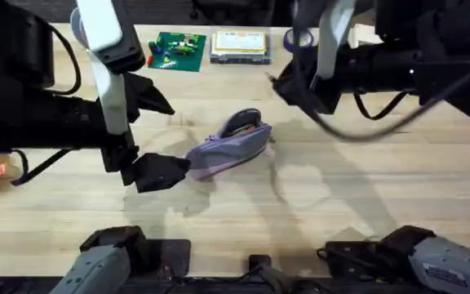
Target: Unzip the bag, pick up the pens from the table one at a time and place them inside, then zip the bag closed.
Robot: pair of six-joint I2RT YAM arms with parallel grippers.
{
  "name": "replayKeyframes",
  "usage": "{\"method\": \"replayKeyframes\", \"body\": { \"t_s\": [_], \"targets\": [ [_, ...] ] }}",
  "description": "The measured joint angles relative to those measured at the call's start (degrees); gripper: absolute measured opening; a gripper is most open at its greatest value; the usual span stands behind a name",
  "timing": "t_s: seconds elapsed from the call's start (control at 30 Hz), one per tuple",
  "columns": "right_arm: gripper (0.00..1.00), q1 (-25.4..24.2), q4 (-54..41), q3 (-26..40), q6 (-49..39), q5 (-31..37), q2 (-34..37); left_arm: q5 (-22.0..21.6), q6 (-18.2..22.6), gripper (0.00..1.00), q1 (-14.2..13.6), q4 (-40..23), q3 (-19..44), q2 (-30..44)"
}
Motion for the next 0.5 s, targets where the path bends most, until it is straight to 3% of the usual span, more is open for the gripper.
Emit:
{"method": "replayKeyframes", "body": {
  "t_s": [0.23,0.5],
  "targets": [
    [0.032,1.6,0.1,0.0,-27.0,-7.9,3.2,0.0,0.0,0.993,0.0,0.0,0.0,0.0],
    [0.033,3.7,0.1,0.0,-37.6,-8.9,10.3,0.0,0.0,0.993,0.0,0.0,0.0,0.0]
  ]
}}
